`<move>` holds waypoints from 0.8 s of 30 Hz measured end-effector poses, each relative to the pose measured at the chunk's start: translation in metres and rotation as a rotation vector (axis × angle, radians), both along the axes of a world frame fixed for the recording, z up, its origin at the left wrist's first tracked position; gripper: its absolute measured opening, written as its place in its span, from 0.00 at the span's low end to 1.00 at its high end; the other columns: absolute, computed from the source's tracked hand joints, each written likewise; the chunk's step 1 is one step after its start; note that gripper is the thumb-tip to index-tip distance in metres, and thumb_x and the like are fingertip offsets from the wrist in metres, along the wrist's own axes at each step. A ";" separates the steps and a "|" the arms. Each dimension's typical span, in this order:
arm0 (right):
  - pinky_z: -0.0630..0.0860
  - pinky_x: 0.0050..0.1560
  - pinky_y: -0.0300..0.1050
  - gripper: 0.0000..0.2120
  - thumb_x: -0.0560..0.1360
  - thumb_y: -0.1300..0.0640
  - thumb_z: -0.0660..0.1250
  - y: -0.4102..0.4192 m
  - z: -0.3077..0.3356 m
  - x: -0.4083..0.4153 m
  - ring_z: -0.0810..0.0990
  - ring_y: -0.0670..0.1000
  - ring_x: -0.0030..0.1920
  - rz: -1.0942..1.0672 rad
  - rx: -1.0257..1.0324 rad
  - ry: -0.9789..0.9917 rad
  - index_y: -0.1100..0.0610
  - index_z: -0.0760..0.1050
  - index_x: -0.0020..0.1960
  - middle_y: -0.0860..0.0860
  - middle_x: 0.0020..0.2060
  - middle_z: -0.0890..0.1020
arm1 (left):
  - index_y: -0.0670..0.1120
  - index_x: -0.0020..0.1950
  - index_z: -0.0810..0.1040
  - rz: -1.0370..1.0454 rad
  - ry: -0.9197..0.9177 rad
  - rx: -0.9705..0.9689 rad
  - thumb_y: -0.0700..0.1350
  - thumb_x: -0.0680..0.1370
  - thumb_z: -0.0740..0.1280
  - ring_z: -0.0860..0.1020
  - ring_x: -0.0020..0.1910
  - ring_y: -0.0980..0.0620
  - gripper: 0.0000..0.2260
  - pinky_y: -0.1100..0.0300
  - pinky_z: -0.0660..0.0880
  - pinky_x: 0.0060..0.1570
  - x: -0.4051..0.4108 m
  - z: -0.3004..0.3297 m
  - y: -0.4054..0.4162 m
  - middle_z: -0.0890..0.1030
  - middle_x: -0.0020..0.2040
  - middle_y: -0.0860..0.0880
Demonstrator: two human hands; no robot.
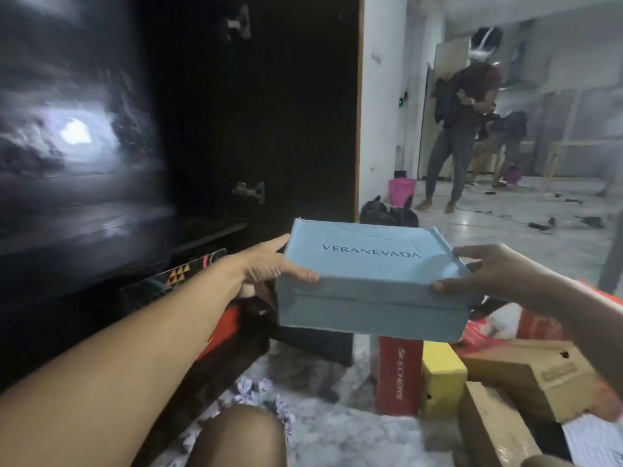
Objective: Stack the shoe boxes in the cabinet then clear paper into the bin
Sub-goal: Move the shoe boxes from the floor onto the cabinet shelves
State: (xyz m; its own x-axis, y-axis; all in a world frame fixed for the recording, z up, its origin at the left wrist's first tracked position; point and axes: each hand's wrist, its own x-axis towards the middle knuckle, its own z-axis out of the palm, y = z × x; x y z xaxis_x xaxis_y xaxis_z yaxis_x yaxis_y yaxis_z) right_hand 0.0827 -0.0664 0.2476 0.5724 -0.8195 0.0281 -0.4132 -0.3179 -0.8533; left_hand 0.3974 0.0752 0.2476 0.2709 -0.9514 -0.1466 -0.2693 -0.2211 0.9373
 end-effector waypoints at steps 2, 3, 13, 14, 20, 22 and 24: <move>0.82 0.34 0.58 0.27 0.52 0.51 0.83 0.005 0.005 0.036 0.86 0.59 0.38 0.040 -0.014 -0.023 0.52 0.81 0.49 0.58 0.43 0.86 | 0.59 0.64 0.75 0.061 0.000 -0.015 0.40 0.58 0.82 0.79 0.58 0.41 0.38 0.36 0.75 0.56 0.025 0.007 0.019 0.83 0.57 0.46; 0.82 0.34 0.59 0.26 0.53 0.52 0.83 0.006 0.007 0.054 0.86 0.59 0.38 0.058 -0.023 -0.034 0.52 0.81 0.49 0.58 0.43 0.86 | 0.57 0.66 0.74 0.101 -0.013 -0.020 0.39 0.60 0.81 0.77 0.60 0.42 0.37 0.39 0.74 0.58 0.037 0.012 0.029 0.82 0.58 0.47; 0.83 0.32 0.57 0.23 0.58 0.53 0.84 0.003 0.018 0.209 0.85 0.57 0.41 0.138 -0.090 -0.128 0.57 0.81 0.49 0.57 0.45 0.83 | 0.51 0.72 0.69 0.516 0.012 -0.121 0.35 0.57 0.79 0.72 0.63 0.42 0.45 0.37 0.66 0.65 0.142 0.042 0.056 0.78 0.62 0.44; 0.83 0.32 0.55 0.24 0.56 0.52 0.84 0.002 0.018 0.223 0.85 0.56 0.42 0.137 -0.094 -0.136 0.56 0.81 0.49 0.56 0.46 0.83 | 0.51 0.72 0.69 0.549 -0.002 -0.115 0.33 0.59 0.79 0.72 0.63 0.42 0.44 0.38 0.66 0.65 0.153 0.044 0.056 0.77 0.63 0.44; 0.83 0.30 0.50 0.29 0.52 0.45 0.84 -0.001 0.015 0.296 0.85 0.54 0.37 0.120 -0.103 -0.142 0.53 0.80 0.48 0.52 0.44 0.83 | 0.50 0.71 0.70 0.640 -0.048 -0.125 0.28 0.70 0.71 0.71 0.57 0.47 0.33 0.50 0.65 0.55 0.206 0.053 0.055 0.76 0.65 0.45; 0.83 0.31 0.51 0.30 0.51 0.42 0.83 -0.002 0.014 0.317 0.86 0.55 0.35 0.104 -0.089 -0.143 0.54 0.79 0.48 0.52 0.43 0.83 | 0.49 0.72 0.69 0.720 -0.067 -0.183 0.29 0.70 0.73 0.71 0.61 0.47 0.34 0.50 0.65 0.59 0.223 0.053 0.048 0.75 0.67 0.44; 0.83 0.31 0.51 0.32 0.50 0.41 0.83 -0.004 0.011 0.336 0.86 0.55 0.35 0.097 -0.062 -0.159 0.55 0.79 0.49 0.53 0.44 0.84 | 0.48 0.72 0.70 0.813 -0.079 -0.226 0.31 0.69 0.74 0.70 0.66 0.44 0.33 0.50 0.65 0.63 0.240 0.049 0.040 0.74 0.67 0.44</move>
